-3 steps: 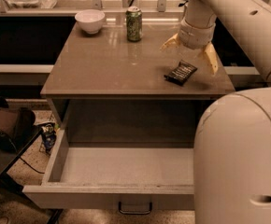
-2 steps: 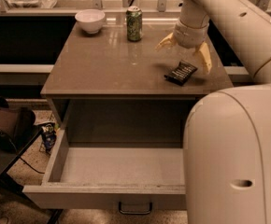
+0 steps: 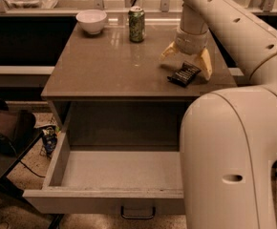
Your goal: Place rxbar chocolate into top drawer
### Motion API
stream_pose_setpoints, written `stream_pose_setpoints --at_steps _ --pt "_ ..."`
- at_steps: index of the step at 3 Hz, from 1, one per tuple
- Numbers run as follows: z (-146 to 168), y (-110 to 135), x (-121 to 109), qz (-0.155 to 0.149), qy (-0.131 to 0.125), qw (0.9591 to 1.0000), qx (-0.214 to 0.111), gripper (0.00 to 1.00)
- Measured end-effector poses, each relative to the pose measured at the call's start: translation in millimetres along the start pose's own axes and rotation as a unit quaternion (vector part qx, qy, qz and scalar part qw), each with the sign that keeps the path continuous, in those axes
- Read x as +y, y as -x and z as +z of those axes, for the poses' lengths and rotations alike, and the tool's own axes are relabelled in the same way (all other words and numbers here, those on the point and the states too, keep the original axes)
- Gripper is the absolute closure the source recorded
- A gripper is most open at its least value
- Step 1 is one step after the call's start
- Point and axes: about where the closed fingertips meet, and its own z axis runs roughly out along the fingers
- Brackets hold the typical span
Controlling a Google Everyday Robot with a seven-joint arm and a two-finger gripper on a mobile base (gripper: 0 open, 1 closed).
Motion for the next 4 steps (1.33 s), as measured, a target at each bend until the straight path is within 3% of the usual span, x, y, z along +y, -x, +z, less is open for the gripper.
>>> stream_pose_setpoints --at_steps 1,3,4 --pt "5 5 16 0.016 -0.008 0.9998 -0.012 0.37" --pt "-11 5 15 0.016 -0.009 0.9998 -0.012 0.83" --pt "-11 5 15 0.016 -0.008 0.9998 -0.012 1.0"
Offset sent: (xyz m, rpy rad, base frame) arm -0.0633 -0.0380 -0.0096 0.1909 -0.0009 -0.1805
